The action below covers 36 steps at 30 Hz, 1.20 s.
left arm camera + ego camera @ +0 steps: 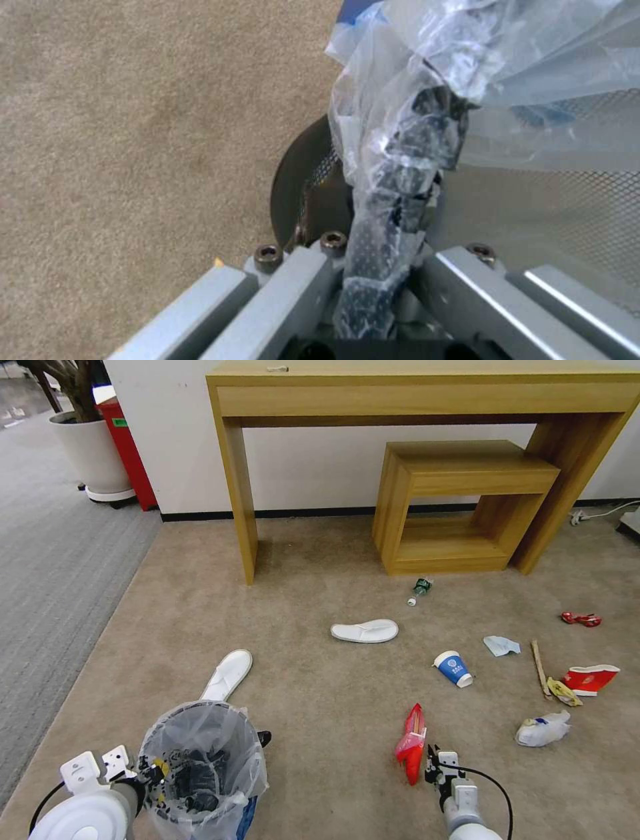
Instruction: Pick up the trash bin and place the garbage on the floor into it.
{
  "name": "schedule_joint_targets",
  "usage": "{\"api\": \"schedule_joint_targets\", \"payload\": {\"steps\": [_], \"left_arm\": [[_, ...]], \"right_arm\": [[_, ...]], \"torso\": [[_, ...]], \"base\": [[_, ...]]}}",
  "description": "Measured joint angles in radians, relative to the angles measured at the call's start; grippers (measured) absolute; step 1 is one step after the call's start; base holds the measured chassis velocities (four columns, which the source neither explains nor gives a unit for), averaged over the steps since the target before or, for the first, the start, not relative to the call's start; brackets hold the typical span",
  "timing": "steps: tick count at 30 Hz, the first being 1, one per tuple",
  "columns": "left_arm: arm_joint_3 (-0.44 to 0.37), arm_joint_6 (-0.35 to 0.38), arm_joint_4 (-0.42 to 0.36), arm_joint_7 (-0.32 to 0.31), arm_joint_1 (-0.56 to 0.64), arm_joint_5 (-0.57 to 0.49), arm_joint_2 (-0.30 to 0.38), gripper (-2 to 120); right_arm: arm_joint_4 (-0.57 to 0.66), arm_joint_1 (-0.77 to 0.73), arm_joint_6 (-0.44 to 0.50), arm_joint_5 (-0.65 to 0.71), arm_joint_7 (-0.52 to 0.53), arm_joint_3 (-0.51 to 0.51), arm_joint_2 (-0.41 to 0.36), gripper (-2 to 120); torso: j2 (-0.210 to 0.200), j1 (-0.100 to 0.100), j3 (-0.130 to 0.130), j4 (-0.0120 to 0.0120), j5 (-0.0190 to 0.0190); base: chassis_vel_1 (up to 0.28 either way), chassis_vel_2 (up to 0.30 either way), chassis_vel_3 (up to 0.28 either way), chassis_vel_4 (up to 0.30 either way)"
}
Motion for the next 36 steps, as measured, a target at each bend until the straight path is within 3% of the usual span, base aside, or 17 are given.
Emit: {"api": "schedule_joint_targets", "payload": {"steps": [9, 16, 26, 36], "left_arm": [[-0.001, -0.001, 0.004, 0.001, -0.008, 0.000, -0.003, 0], [0.000, -0.002, 0.015, 0.006, -0.012, 0.008, -0.012, 0], [0.002, -0.004, 0.028, 0.010, -0.022, 0.015, -0.018, 0], [0.009, -0.007, 0.038, 0.017, -0.030, 0.029, -0.032, 0]], "right_arm": [[0.024, 0.012, 0.007, 0.029, -0.049, 0.022, -0.072, 20], [-0.050, 0.022, 0.151, 0.018, -0.270, 0.037, -0.105, 34], [-0.155, 0.058, 0.328, -0.033, -0.475, 0.038, -0.163, 36], [-0.229, 0.072, 0.379, -0.073, -0.485, 0.000, -0.196, 30]], "torso": [[0.000, 0.000, 0.000, 0.0001, 0.0000], [0.000, 0.000, 0.000, 0.0001, 0.0001], [0.000, 0.000, 0.000, 0.0002, 0.0001], [0.000, 0.000, 0.000, 0.0001, 0.0001]], "base": [[0.000, 0.000, 0.000, 0.000], [0.000, 0.000, 0.000, 0.000], [0.000, 0.000, 0.000, 0.000], [0.000, 0.000, 0.000, 0.000]]}}
